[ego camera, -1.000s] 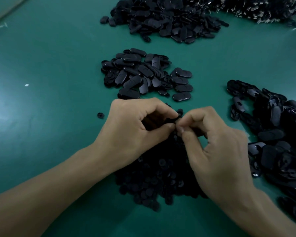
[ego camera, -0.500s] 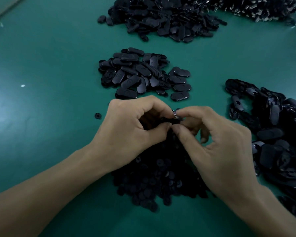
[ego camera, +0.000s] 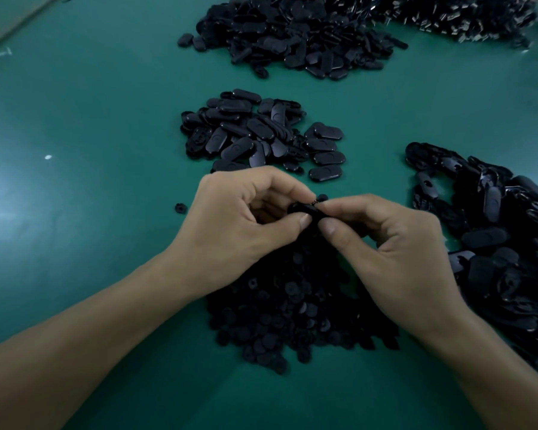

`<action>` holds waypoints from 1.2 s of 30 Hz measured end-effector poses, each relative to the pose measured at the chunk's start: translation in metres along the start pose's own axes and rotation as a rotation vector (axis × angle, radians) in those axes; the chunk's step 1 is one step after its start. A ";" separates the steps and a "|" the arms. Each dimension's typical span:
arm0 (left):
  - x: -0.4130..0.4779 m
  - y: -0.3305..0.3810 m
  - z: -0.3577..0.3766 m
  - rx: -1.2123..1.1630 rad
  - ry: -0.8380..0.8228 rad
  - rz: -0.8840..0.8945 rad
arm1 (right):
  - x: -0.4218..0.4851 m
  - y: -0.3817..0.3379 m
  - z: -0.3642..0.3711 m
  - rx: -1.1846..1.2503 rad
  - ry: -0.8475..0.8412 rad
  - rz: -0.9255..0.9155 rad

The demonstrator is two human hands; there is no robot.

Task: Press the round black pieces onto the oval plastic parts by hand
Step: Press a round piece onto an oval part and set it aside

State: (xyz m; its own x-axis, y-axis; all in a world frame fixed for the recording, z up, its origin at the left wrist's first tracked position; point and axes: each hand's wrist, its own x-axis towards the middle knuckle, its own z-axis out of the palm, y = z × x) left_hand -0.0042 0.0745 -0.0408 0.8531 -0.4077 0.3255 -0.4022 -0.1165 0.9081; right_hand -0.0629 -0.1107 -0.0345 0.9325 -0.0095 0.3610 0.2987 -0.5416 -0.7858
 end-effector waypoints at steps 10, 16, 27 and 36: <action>0.000 0.001 0.001 -0.021 -0.005 -0.019 | 0.002 0.004 -0.001 0.084 -0.020 0.044; 0.000 0.001 0.001 -0.034 0.002 -0.021 | 0.002 0.001 0.001 0.108 -0.006 0.082; 0.000 -0.001 0.002 -0.038 0.044 -0.015 | 0.006 -0.004 0.005 -0.029 -0.060 0.066; 0.003 0.002 -0.003 -0.098 -0.008 -0.114 | 0.004 0.002 0.005 -0.010 0.036 -0.015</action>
State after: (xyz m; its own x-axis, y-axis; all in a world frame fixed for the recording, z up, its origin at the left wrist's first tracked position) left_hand -0.0014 0.0754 -0.0368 0.8888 -0.4038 0.2169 -0.2678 -0.0734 0.9607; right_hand -0.0581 -0.1077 -0.0368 0.9201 -0.0314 0.3904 0.3101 -0.5504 -0.7751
